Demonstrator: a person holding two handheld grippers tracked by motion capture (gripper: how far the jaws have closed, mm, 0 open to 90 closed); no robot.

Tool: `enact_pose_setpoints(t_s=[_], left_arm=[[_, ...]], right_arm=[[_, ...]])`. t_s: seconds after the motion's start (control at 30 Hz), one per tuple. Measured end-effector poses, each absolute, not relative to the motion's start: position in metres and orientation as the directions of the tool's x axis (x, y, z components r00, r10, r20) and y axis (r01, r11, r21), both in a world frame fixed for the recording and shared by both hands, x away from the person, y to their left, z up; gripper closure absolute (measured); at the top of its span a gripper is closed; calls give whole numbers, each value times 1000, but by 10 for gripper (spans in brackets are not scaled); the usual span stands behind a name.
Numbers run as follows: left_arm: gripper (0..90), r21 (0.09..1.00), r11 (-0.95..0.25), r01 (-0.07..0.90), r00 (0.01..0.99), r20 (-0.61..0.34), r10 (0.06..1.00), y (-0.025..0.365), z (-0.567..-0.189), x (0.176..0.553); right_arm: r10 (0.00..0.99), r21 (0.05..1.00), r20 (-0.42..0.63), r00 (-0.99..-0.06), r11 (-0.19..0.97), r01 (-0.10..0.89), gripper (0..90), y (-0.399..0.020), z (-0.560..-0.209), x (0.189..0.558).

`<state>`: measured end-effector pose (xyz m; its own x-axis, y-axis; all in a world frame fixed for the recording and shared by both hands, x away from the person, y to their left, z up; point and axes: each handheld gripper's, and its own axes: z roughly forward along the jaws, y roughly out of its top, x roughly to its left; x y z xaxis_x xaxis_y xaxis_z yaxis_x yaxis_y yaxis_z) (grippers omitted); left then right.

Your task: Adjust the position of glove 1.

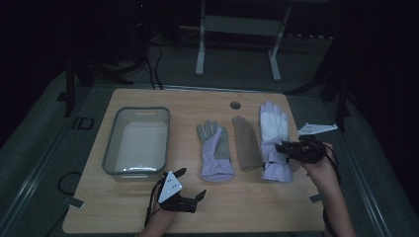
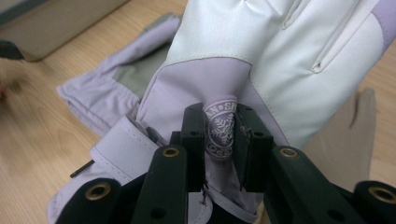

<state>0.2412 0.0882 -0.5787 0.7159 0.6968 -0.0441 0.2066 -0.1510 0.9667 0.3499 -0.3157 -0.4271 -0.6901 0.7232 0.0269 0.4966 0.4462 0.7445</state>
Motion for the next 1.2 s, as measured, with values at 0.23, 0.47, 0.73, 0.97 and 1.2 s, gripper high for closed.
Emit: enact_pose_setpoints(t_s=[0.23, 0.47, 0.73, 0.97, 1.2], left_arm=[[10, 967, -146, 207, 716, -48, 696, 89, -579, 241], [10, 967, -146, 207, 716, -49, 696, 89, -579, 241], [10, 967, -145, 207, 717, -49, 696, 89, -579, 241], [10, 968, -142, 207, 719, -53, 693, 89, -579, 241], [10, 968, -141, 209, 720, -54, 692, 89, -579, 242]], right_arm=[[720, 752, 23, -694, 444, 486, 755, -297, -416, 360], [705, 752, 30, -708, 450, 481, 754, -274, -410, 370], [684, 756, 44, -728, 453, 472, 754, -243, -403, 376], [673, 748, 41, -738, 470, 469, 754, -215, -405, 386], [666, 739, 41, -745, 482, 471, 752, -187, -411, 394]])
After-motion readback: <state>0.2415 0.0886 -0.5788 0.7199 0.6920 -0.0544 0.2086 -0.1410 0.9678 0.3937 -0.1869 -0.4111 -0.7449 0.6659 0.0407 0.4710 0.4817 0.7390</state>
